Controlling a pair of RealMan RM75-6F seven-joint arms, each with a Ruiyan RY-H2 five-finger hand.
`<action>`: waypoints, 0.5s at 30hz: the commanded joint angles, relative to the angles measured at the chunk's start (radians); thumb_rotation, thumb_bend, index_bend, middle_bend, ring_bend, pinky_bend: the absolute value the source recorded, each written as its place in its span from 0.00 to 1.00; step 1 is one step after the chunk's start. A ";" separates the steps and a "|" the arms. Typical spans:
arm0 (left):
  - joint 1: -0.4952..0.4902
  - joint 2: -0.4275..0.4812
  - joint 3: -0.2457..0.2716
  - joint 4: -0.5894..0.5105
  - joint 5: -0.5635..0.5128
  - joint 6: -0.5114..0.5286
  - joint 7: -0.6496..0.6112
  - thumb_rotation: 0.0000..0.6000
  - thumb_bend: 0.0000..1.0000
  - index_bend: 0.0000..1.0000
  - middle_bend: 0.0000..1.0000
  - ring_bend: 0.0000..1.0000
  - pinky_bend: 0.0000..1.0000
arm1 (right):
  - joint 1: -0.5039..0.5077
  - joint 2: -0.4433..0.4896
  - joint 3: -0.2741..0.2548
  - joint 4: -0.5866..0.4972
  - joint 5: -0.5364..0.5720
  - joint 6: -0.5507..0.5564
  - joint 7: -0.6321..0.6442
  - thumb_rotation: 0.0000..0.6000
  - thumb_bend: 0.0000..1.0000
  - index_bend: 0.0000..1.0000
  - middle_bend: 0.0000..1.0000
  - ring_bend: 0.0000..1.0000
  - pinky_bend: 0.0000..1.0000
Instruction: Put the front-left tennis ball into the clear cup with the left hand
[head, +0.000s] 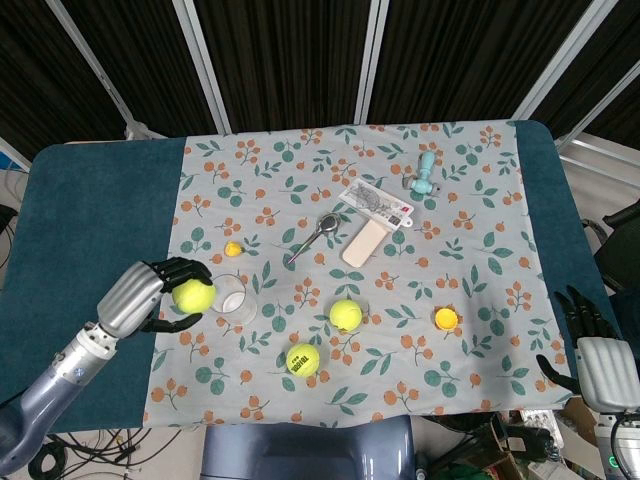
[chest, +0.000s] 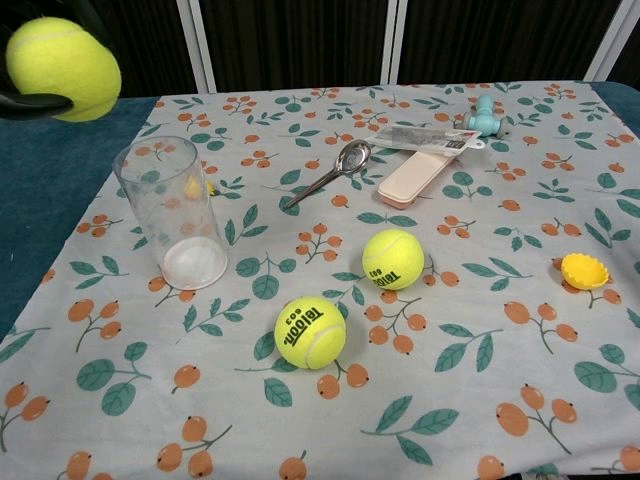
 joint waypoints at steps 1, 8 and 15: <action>-0.059 -0.012 -0.030 0.018 -0.068 -0.110 0.004 1.00 0.44 0.44 0.49 0.41 0.60 | 0.000 0.000 0.000 0.000 0.002 -0.001 0.001 1.00 0.17 0.00 0.00 0.07 0.24; -0.083 -0.044 -0.041 0.038 -0.098 -0.165 0.025 1.00 0.37 0.42 0.48 0.39 0.58 | -0.001 0.002 0.003 0.002 0.006 0.000 0.007 1.00 0.17 0.00 0.00 0.07 0.24; -0.101 -0.060 -0.045 0.035 -0.117 -0.207 0.040 1.00 0.25 0.40 0.45 0.37 0.56 | -0.001 0.003 0.002 0.004 0.004 0.000 0.012 1.00 0.17 0.00 0.00 0.07 0.24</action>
